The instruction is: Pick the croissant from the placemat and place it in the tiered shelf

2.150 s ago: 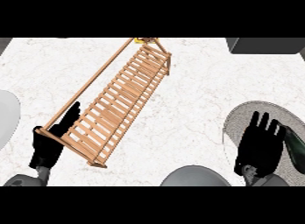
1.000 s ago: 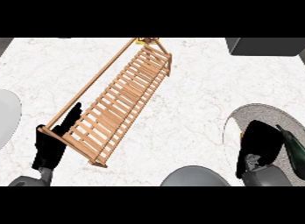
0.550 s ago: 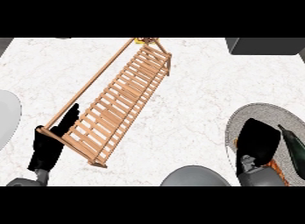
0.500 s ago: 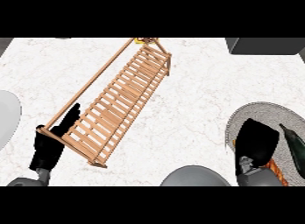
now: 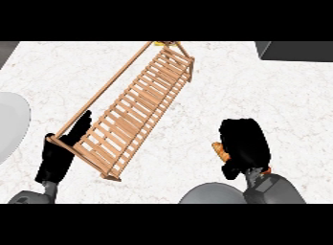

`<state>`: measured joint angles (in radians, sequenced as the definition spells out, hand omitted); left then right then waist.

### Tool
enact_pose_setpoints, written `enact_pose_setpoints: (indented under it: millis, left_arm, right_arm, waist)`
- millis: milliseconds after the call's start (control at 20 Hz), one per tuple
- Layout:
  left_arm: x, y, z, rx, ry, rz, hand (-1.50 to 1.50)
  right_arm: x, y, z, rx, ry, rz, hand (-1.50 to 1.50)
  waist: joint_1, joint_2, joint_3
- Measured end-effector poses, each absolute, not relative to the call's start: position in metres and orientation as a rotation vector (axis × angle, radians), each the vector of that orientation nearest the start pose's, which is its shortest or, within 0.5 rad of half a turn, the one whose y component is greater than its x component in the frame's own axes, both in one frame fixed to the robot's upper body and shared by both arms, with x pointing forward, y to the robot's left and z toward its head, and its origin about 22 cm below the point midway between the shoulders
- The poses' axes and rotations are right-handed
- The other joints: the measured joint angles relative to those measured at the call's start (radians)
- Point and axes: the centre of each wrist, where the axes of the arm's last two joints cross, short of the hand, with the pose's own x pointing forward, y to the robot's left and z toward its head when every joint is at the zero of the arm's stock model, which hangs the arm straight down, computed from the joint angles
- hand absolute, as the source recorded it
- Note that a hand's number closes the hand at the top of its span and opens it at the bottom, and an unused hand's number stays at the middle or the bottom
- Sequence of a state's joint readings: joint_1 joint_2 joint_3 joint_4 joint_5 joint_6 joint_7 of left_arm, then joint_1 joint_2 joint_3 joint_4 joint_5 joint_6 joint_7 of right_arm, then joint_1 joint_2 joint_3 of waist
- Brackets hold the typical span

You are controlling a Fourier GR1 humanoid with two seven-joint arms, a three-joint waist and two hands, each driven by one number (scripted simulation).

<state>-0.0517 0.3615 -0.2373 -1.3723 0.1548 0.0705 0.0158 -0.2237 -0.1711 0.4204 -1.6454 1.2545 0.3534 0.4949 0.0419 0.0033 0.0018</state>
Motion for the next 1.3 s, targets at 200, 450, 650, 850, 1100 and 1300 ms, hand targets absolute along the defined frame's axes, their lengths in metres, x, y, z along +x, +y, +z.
enact_pose_setpoints:
  millis: [200,450,650,850,1100,1300]
  left_arm:
    - [0.243,0.275,-0.024,0.110,-1.336,-0.273,0.00]
    - [0.240,0.279,-0.026,0.114,-1.333,-0.263,0.00]
    - [0.237,0.277,-0.027,0.111,-1.348,-0.261,0.00]
    - [0.239,0.275,-0.029,0.114,-1.350,-0.258,0.00]
    - [0.243,0.273,-0.027,0.115,-1.350,-0.261,0.00]
    - [0.245,0.272,-0.030,0.111,-1.360,-0.264,0.00]
  right_arm:
    - [0.269,-0.162,0.103,-0.846,-1.406,1.459,1.50]
    - [0.288,-0.194,0.170,-0.655,-1.708,1.364,1.50]
    - [0.306,-0.211,0.217,-0.535,-1.843,1.227,1.50]
    - [0.325,-0.202,0.254,-0.481,-1.901,1.155,1.50]
    - [0.351,-0.169,0.293,-0.490,-1.917,1.112,1.50]
    - [0.373,-0.140,0.307,-0.509,-1.912,1.082,1.50]
  waist:
    - [-0.019,-0.003,0.001]
    - [-0.034,-0.006,0.001]
    - [-0.033,-0.007,0.000]
    - [-0.031,-0.007,0.002]
    - [-0.024,-0.005,0.001]
    - [-0.019,-0.003,0.001]
